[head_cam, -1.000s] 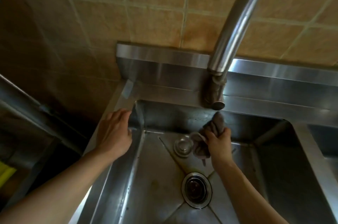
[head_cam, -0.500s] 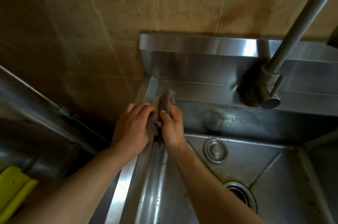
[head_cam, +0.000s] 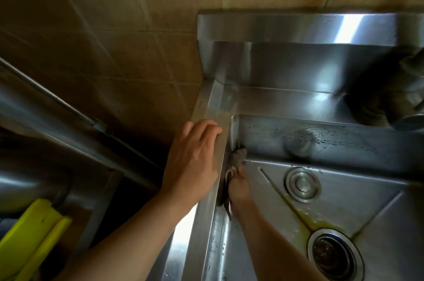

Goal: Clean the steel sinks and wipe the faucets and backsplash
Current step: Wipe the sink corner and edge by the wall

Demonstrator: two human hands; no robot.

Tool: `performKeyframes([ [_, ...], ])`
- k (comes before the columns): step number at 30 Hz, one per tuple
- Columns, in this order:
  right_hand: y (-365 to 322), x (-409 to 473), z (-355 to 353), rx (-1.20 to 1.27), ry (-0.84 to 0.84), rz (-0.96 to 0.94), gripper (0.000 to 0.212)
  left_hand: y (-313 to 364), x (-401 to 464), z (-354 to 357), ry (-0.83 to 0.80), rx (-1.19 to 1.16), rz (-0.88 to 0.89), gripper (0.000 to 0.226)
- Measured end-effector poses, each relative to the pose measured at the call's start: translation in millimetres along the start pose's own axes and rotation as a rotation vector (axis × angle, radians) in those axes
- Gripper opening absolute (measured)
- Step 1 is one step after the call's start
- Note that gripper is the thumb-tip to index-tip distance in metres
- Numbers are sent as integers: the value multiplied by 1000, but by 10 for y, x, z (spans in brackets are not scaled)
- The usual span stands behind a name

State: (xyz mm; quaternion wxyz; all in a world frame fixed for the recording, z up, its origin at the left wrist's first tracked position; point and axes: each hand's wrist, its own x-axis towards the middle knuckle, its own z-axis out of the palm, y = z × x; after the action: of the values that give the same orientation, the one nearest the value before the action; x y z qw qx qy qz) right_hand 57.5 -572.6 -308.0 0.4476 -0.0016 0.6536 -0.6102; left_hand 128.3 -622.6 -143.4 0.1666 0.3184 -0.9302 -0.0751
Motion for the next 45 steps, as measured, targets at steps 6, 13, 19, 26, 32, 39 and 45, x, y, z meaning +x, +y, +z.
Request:
performKeyframes([
  [6, -297, -392, 3, 230, -107, 89, 50, -14, -7, -9, -22, 4, -36, 47],
  [13, -645, -1053, -109, 143, -284, -214, 45, 88, -255, -248, 52, -73, -56, 44],
  [19, -101, -617, -57, 61, -133, -99, 59, 222, -754, -233, -43, 54, -75, 39],
  [26, 531, -181, -79, 102, -94, -85, 55, 185, -765, -179, -10, 45, -64, 39],
  [32, -189, -1269, -162, -28, -250, -178, 82, 180, -756, -206, 8, 26, -56, 38],
  [39, -199, -1776, -302, -46, -380, -376, 55, 437, -1217, -446, -15, 109, -200, 41],
  [45, 622, -1111, -302, -184, -208, -96, 64, 422, -1431, -390, -121, 129, -197, 46],
])
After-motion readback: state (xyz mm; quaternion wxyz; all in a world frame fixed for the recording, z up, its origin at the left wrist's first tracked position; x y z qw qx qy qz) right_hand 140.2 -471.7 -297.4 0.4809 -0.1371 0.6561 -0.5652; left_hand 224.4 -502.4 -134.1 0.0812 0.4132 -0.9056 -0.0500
